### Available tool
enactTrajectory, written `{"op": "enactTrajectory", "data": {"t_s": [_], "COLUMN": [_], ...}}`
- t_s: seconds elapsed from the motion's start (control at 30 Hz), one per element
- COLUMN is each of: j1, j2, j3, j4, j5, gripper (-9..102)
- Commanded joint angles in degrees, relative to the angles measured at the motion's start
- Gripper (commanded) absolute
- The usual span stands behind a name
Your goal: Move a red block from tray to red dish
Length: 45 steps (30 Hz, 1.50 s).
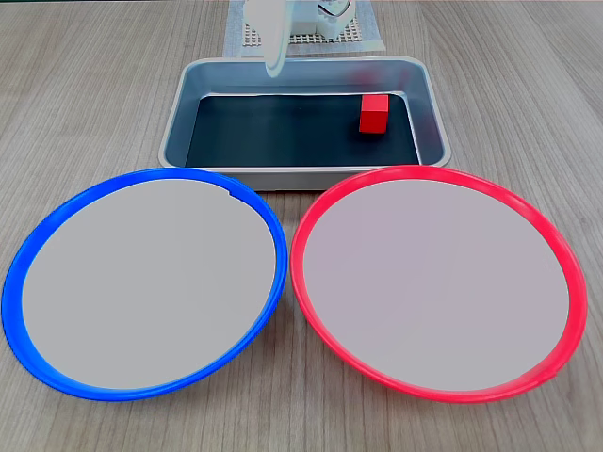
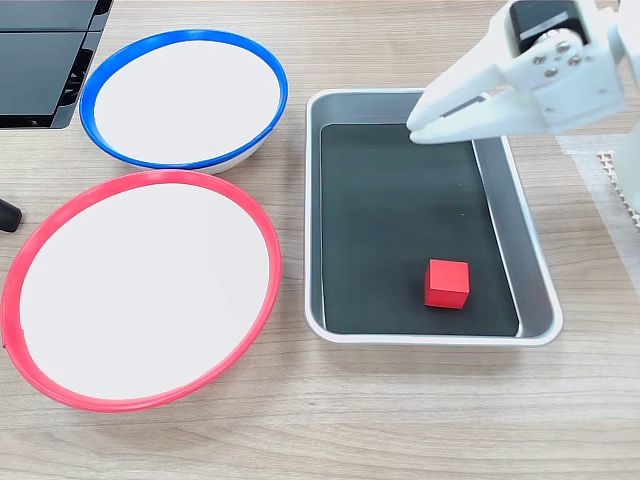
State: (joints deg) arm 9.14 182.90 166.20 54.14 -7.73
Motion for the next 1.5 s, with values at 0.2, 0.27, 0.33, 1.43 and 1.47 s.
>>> {"op": "enactTrajectory", "data": {"t_s": [0.2,0.27,0.33,1.43,1.47], "j1": [-4.0,-5.9,-8.1,-23.2,-23.2], "j2": [-53.8,-61.9,-67.8,-76.8,-77.6], "j3": [-53.6,-61.4,-65.1,-40.8,-40.8], "j4": [11.1,12.8,13.5,12.5,12.1], "j5": [-12.4,-12.8,-15.4,-66.8,-66.7], "gripper": [0,0,0,25,25]}}
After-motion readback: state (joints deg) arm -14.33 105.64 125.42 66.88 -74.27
